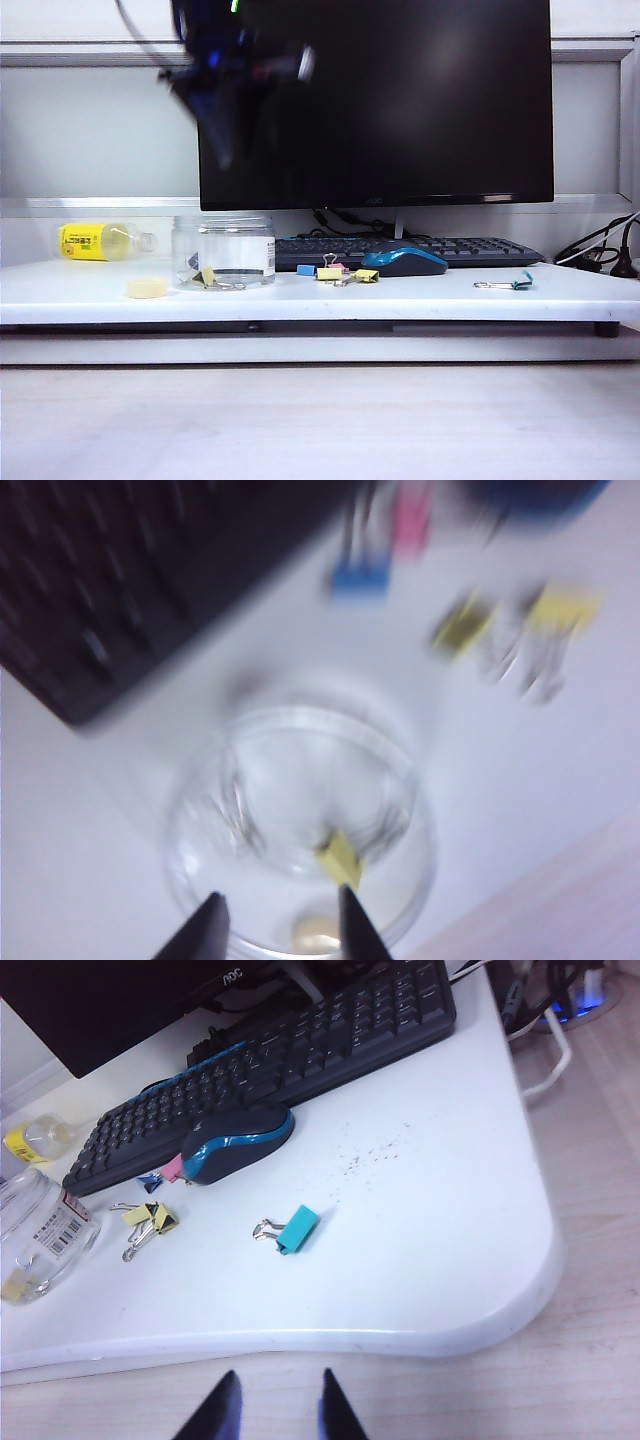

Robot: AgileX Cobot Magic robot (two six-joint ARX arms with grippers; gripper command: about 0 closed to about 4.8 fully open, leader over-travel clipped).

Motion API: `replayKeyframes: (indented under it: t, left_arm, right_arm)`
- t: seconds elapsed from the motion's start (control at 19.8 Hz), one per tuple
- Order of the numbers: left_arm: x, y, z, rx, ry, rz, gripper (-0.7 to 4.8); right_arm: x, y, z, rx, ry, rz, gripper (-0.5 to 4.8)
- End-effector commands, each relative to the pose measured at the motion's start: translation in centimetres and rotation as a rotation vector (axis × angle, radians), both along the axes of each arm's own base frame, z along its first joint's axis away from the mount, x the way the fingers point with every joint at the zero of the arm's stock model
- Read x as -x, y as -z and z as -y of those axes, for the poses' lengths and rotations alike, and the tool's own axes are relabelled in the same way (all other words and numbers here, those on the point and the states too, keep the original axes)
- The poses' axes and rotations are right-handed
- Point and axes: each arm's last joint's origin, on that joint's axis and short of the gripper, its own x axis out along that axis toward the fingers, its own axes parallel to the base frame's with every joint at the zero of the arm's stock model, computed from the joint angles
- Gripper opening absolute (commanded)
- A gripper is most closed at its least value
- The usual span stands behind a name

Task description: Take the clips out of the round transparent plastic box and place them on the table.

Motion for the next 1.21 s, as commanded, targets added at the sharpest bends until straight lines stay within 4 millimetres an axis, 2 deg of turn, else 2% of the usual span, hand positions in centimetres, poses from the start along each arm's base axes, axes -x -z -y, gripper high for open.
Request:
replayKeyframes:
  t: [0.05, 0.15, 0.65, 1.21]
  left_arm:
    - [-0.1, 2.1, -0.2, -0.031, 0.004, -0.064, 1.55]
    - [-0.2, 3.2, -0.1, -0.046, 0.01, -0.084, 1.55]
    - [-1.2, 5.7, 0.5, -0.079, 0.046, -0.142, 1.55]
    - [-1.0, 6.1, 0.4, -0.116, 0.126, -0.175, 1.55]
  right_arm:
    - [0.0, -0.2, 0.0, 0.003, -0.004, 0.012, 1.07]
    - [0.0, -0.2, 0.0, 0.003, -0.004, 0.012, 1.07]
    - [0.0, -0.1, 0.0, 0.003, -0.004, 0.009, 1.07]
    - [0.0, -0.1, 0.0, 0.003, -0.004, 0.007, 1.07]
